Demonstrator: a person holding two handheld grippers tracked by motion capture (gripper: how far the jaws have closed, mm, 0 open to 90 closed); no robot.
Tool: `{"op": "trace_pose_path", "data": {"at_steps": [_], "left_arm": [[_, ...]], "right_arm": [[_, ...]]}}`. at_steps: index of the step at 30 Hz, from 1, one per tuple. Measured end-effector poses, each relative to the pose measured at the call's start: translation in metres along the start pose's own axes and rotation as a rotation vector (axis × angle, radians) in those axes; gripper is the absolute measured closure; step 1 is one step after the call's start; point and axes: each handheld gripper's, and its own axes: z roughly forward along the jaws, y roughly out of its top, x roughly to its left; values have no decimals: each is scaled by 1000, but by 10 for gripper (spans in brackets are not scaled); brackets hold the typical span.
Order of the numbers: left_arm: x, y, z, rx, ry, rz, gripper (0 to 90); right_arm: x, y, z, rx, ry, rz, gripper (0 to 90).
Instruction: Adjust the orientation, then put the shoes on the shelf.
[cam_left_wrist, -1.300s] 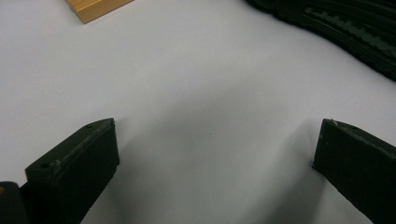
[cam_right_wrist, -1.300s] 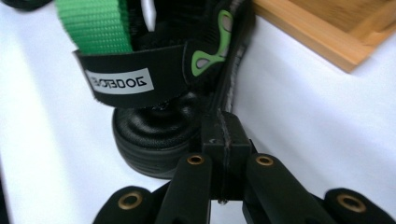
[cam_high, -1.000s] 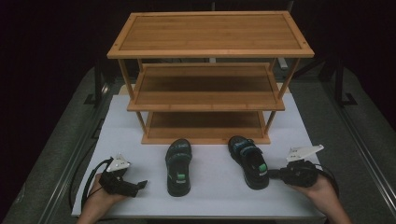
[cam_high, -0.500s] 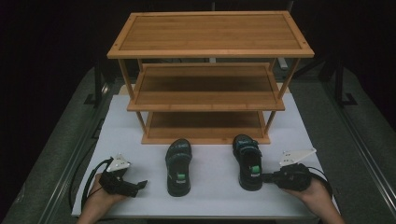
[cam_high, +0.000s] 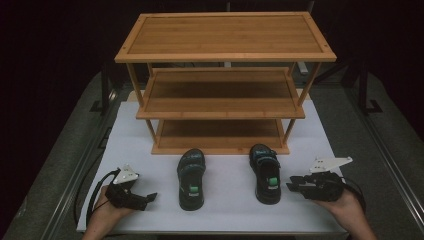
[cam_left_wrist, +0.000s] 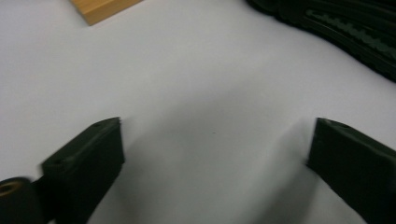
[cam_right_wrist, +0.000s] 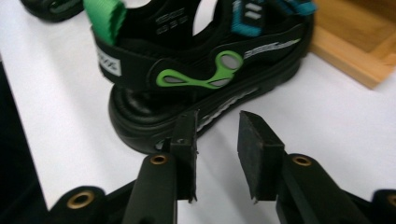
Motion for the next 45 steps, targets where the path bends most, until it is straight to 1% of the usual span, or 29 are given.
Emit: {"op": "trace_pose_path", "data": {"at_steps": [1,4,7,12,15,17,18,19,20,23,25,26,28,29,32,37,38,42,45], "left_arm": [[1,0,-1,-3,-1,-9,79],[1,2,-4,-7,2,-14,133],[-3,7,-6,-17,-6,-6,140],[-12,19,-12,-52,-15,1,148],[-18,29,-16,-71,-24,10,149],[-22,37,-18,-87,-39,22,148],[-24,40,-18,-92,-43,28,149],[-26,43,-19,-98,-45,33,149],[-28,46,-19,-103,-49,40,149],[-32,54,-20,-109,-60,48,151],[-34,58,-20,-120,-70,57,180],[-35,61,-21,-119,-72,62,181],[-38,65,-19,-121,-79,67,183],[-38,67,-19,-121,-85,73,202],[-42,73,-17,-133,-97,78,206],[-47,83,-13,-135,-115,101,218],[-48,85,-12,-140,-119,100,219],[-50,94,-7,-151,-129,114,226],[-51,100,-1,-148,-135,121,231]], "right_arm": [[0,1,-2,-7,-21,6,605],[-1,4,-5,-18,-46,10,571],[-2,9,-8,-29,-59,13,556],[-3,17,-13,-47,-72,13,544],[-3,23,-14,-53,-71,12,522],[-2,28,-13,-56,-70,9,509],[-2,31,-13,-62,-66,0,506],[-2,31,-13,-62,-66,0,506],[-1,35,-11,-62,-64,-7,499],[-1,38,-11,-65,-62,-9,494],[-1,40,-10,-66,-61,-12,485],[-1,41,-9,-67,-59,-10,485],[-1,43,-7,-66,-57,-14,476],[-1,45,-4,-67,-53,-17,470],[-1,47,-2,-66,-50,-21,466],[-2,51,3,-63,-41,-30,458],[-2,52,4,-64,-39,-32,457],[-3,55,9,-68,-37,-33,457],[-5,58,14,-64,-34,-36,462]]}}
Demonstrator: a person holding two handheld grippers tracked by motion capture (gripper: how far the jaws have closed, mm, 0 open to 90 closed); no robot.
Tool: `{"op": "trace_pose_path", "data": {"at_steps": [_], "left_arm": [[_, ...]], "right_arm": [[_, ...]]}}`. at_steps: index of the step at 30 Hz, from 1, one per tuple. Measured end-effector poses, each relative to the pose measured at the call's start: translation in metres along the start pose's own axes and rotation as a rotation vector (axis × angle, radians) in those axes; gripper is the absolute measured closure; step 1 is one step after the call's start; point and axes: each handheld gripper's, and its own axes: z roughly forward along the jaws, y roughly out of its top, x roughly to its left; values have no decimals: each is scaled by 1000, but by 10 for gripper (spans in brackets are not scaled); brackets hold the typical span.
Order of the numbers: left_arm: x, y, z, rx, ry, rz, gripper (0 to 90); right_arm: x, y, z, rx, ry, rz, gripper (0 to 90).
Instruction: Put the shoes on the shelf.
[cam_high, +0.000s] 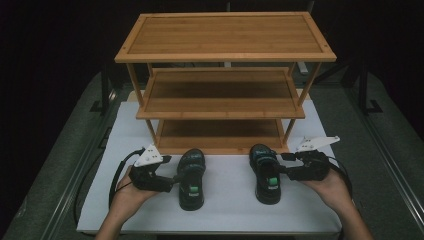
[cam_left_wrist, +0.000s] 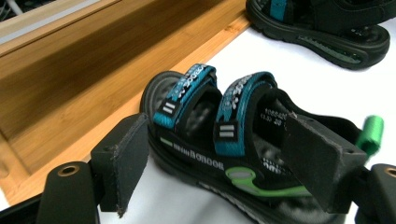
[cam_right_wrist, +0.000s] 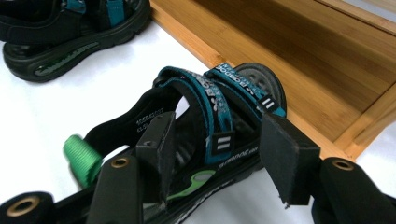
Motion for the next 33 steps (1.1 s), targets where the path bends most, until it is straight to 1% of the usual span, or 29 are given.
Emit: {"op": "trace_pose_path", "data": {"at_steps": [2,4,5,7,8,9,10,11,12,13,14,18,20,21,22,23,26,28,31,32,33], "left_arm": [[1,2,4,6,-3,0,235],[2,4,8,3,-18,-5,237],[2,5,10,4,-26,-3,265],[2,7,14,13,-33,5,266],[2,8,16,22,-46,11,288],[1,8,18,21,-53,14,327],[1,9,20,32,-54,22,337],[0,9,23,35,-63,19,342],[0,10,24,41,-71,25,375],[-1,11,26,41,-72,26,389],[-1,12,27,53,-74,38,406],[-2,14,29,63,-86,44,500],[-2,15,30,67,-95,43,539],[-2,16,31,74,-107,52,593],[-3,16,31,76,-109,53,593],[-3,17,32,85,-111,62,612],[-5,17,32,105,-91,85,658],[-4,17,32,107,-93,77,657],[-5,16,33,118,-92,79,632],[-5,16,33,129,-86,84,613],[-5,16,35,137,-76,91,612]], "right_arm": [[0,1,4,8,2,0,469],[-1,2,7,16,3,-4,471],[-2,2,11,21,7,-5,484],[-2,2,12,21,9,-7,486],[-2,3,13,26,10,-7,491],[-2,3,14,27,12,-8,498],[-3,3,15,27,16,-6,506],[-3,3,16,28,21,-6,510],[-3,4,18,31,23,-6,518],[-3,4,19,33,26,-10,532],[-3,4,20,35,30,-13,545],[-3,5,22,41,34,-20,596],[-3,5,23,40,49,-18,625],[-4,5,23,36,45,-23,646],[-4,5,23,36,45,-23,657],[-4,5,23,35,45,-22,663],[-4,5,24,36,41,-26,681],[-3,5,24,37,40,-27,683],[-3,5,23,36,35,-29,687],[-3,5,23,35,34,-30,689],[-3,5,23,35,34,-29,691]]}}
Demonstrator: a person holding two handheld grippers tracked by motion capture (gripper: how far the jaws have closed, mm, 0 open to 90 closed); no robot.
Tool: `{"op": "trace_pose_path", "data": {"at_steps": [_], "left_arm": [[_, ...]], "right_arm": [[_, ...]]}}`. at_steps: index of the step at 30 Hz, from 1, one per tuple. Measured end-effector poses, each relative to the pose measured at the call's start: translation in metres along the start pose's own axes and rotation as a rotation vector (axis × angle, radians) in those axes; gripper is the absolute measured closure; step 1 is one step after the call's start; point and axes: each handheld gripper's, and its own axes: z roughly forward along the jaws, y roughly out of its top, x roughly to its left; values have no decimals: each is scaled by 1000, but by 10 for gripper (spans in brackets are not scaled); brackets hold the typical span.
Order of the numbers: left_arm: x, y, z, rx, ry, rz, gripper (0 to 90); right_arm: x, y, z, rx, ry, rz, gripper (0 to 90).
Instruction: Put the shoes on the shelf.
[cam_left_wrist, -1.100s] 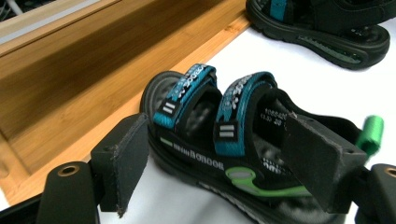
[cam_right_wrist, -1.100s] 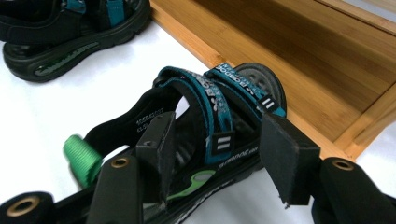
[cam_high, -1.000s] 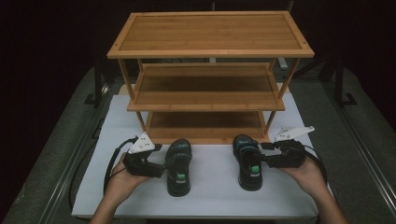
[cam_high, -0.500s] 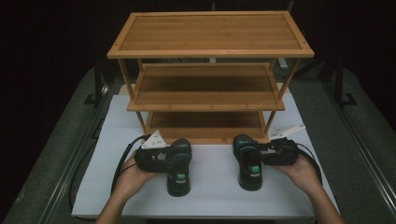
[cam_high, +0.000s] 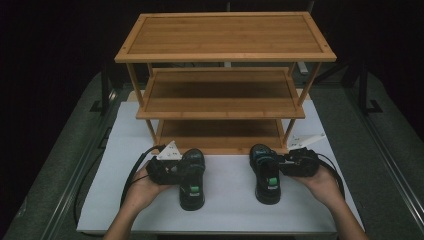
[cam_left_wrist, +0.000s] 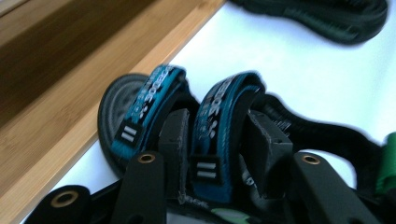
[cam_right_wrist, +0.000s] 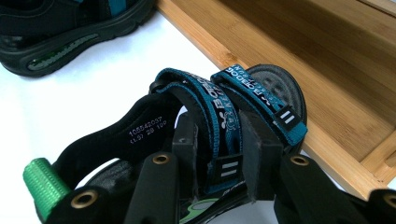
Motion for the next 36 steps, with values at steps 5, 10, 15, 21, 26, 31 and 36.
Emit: {"op": "trace_pose_path", "data": {"at_steps": [5,10,15,21,26,31,36], "left_arm": [[0,1,0,-4,1,9,695],[-1,2,-3,-9,23,27,714],[0,4,-6,-29,36,36,720],[2,15,-13,-64,51,41,723],[4,26,-14,-76,50,54,722],[8,33,-10,-93,63,58,722],[13,39,-2,-110,72,62,722]], "right_arm": [[1,0,-1,0,-2,1,702],[0,0,-1,-3,-8,1,708],[2,2,-3,-11,-18,-2,713],[3,10,-5,-27,-33,-11,716],[4,20,-4,-59,-44,-7,716],[6,33,3,-72,-61,-7,717],[6,45,13,-83,-71,-9,716]]}}
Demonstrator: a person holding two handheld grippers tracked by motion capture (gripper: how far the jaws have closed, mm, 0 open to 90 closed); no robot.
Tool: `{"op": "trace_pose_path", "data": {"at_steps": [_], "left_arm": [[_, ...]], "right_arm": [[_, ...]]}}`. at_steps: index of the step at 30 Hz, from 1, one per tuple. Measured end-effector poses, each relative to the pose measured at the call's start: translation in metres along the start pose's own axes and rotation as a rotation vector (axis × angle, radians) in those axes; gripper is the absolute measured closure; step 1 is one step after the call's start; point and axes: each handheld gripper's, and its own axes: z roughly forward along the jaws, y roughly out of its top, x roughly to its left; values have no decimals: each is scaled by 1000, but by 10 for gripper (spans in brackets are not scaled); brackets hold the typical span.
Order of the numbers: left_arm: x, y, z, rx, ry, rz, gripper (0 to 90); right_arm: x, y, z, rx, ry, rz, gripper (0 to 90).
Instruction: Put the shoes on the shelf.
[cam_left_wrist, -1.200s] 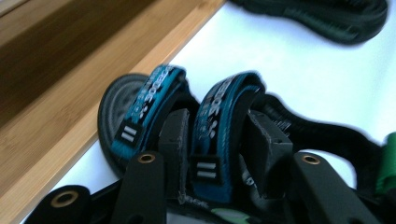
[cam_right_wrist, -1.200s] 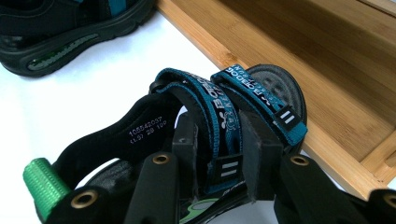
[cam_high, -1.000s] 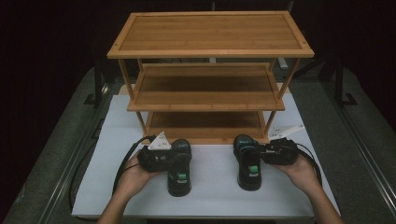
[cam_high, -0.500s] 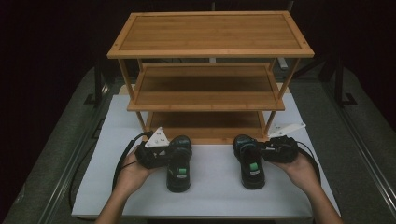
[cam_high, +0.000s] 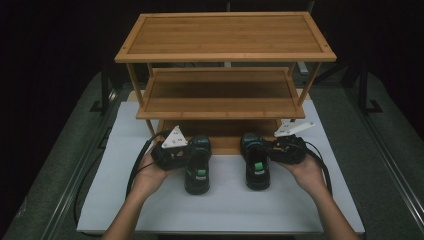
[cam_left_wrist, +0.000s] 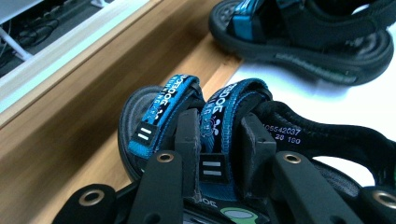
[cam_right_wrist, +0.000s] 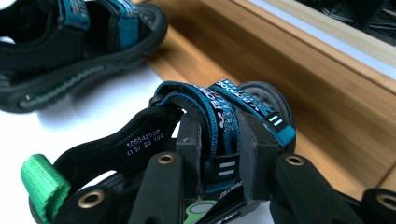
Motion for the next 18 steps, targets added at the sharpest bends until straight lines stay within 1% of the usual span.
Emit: {"op": "trace_pose_path", "data": {"at_steps": [2,8,9,11,12,13,15,16,18], "left_arm": [[2,2,4,-5,-2,-7,722],[8,7,17,-11,-13,-6,722],[9,8,19,-16,-12,-7,721],[11,9,23,-13,-11,5,722],[12,10,25,-21,-7,-6,721],[13,10,27,-22,-8,-8,721],[17,12,30,-20,-2,-1,721],[18,12,33,-29,1,-4,721],[21,13,37,-29,6,-2,721]], "right_arm": [[0,5,6,-6,-4,0,716],[1,17,24,-27,0,3,717],[2,18,28,-28,-8,3,716],[3,21,35,-28,-10,1,716],[3,23,38,-27,-14,-2,716],[3,24,42,-28,-15,-4,716],[3,27,47,-33,-16,-3,716],[3,28,49,-36,-19,-3,716],[2,29,54,-41,-21,3,716]]}}
